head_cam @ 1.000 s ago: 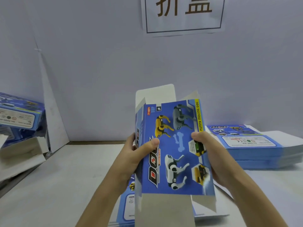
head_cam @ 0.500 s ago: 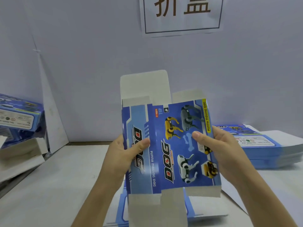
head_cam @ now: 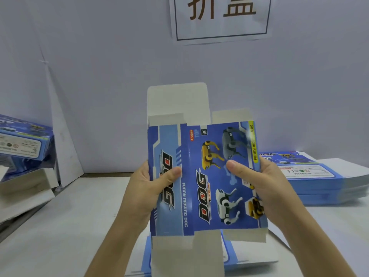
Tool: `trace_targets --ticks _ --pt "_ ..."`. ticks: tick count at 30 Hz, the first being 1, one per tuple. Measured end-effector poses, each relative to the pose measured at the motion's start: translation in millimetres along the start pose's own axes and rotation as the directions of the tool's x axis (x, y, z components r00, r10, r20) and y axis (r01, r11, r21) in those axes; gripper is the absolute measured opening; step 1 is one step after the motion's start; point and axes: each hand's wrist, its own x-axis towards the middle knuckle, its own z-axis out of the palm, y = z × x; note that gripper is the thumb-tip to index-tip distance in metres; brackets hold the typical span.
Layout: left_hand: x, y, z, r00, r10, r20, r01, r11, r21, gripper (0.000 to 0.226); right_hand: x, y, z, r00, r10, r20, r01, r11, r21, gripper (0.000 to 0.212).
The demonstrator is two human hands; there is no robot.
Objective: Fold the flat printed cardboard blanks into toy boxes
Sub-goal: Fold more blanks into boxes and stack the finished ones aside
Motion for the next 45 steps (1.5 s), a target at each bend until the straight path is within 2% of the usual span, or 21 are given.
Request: trace_targets --ticks 3,7,11,14,18,21,26,30,34,37,39,41,43,45 --pt "0 -3 0 0.999 -0.001 -0.034 0.001 1.0 0.013 0.043 0 2 1 0.999 -0.006 -0.039 0.005 1.0 -0.018 0.044" --pt "0 -1 1 1.0 -0.022 0.013 0.022 1.0 0.011 0.051 0 0 0 0.999 0.033 -0.002 -0.033 0.999 0.004 0.044" --pt "0 -4 2 0.998 -0.006 -0.058 0.009 0.999 0.049 0.045 0 2 1 0.999 0.002 -0.052 -0.004 1.0 -0.024 0.045" --pt "0 0 1 1.0 -0.03 0.005 0.029 0.999 0.028 0.05 1 2 1 0.999 0.018 -0.032 -0.018 1.0 -0.004 0.045" --pt "-1 -1 2 0.991 -0.099 0.093 0.095 0.994 0.049 0.063 2 3 0 0.996 0.09 0.017 -0.091 0.995 0.042 0.057" --pt "-2 -2 6 0.983 -0.146 0.112 0.136 0.986 0.091 0.072 0 0 4 0.99 0.123 0.075 -0.128 0.989 0.075 0.053" --pt "-4 4 11 0.996 -0.082 0.038 0.08 0.995 0.055 0.098 -6 -4 14 0.992 0.034 0.119 -0.028 0.999 -0.047 0.043" --pt "-8 13 5 0.993 -0.016 0.117 0.023 0.998 -0.059 0.081 -12 -14 18 0.979 -0.052 0.197 0.063 0.997 -0.049 0.038" --pt "-15 21 0 0.959 0.116 0.26 -0.093 0.991 -0.099 0.072 -16 -23 15 0.954 -0.17 0.246 0.16 0.985 0.062 0.044" --pt "-19 22 2 0.93 0.193 0.312 -0.191 0.981 -0.039 0.077 -22 -29 16 0.939 -0.196 0.282 0.108 0.948 0.299 0.035" --pt "-21 23 1 0.917 0.262 0.301 -0.29 0.956 0.051 0.083 -23 -30 14 0.927 -0.257 0.273 0.112 0.885 0.451 0.035" --pt "-21 24 -2 0.897 0.327 0.299 -0.385 0.909 0.16 0.094 -23 -29 13 0.924 -0.305 0.231 0.144 0.838 0.526 0.042" --pt "-20 25 -7 0.885 0.337 0.32 -0.408 0.893 0.189 0.098 -22 -25 10 0.919 -0.316 0.236 0.136 0.816 0.562 0.051" --pt "-18 23 -12 0.892 0.301 0.337 -0.373 0.912 0.173 0.097 -21 -25 11 0.879 -0.327 0.348 0.065 0.803 0.592 0.058"
